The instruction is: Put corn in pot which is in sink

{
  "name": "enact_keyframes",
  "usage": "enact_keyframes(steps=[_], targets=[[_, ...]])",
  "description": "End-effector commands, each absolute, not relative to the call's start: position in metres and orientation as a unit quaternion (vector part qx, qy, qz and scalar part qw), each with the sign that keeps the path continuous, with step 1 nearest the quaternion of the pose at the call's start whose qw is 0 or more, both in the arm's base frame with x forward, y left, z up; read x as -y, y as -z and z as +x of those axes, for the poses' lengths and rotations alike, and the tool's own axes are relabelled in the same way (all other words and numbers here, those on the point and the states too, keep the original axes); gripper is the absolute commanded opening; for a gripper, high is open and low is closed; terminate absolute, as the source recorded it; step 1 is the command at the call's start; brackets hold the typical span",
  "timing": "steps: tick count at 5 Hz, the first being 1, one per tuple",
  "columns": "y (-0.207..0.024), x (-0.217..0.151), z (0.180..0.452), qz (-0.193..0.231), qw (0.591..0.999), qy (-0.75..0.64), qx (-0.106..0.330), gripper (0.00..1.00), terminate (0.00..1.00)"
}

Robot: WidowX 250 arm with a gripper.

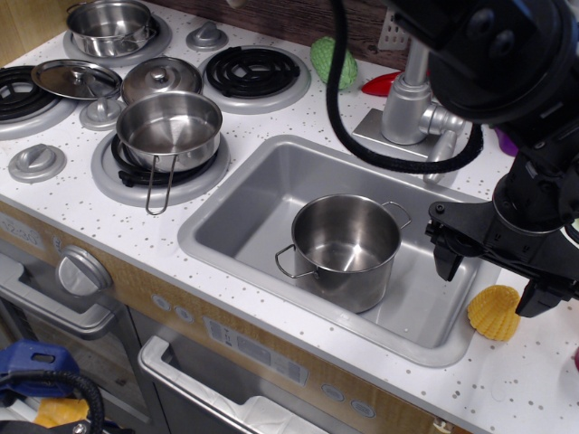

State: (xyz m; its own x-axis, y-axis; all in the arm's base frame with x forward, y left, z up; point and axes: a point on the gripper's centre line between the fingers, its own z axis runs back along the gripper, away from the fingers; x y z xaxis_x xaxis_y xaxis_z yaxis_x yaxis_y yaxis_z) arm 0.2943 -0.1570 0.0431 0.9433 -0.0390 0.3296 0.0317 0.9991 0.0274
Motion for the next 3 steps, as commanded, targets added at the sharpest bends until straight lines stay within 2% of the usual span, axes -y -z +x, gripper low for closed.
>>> enact_keyframes(steps=[1,2,3], targets=[[-0.0431,0.157,0.2943,0.011,0.986,0.018,0.167,1.0,0.0],[-0.0421,0.1561,0.3006,-0.016,0.985,0.026,0.17,1.0,0.0],[-0.0384,0.1588,0.303,-0.018,0.983,0.03,0.179,1.0,0.0]])
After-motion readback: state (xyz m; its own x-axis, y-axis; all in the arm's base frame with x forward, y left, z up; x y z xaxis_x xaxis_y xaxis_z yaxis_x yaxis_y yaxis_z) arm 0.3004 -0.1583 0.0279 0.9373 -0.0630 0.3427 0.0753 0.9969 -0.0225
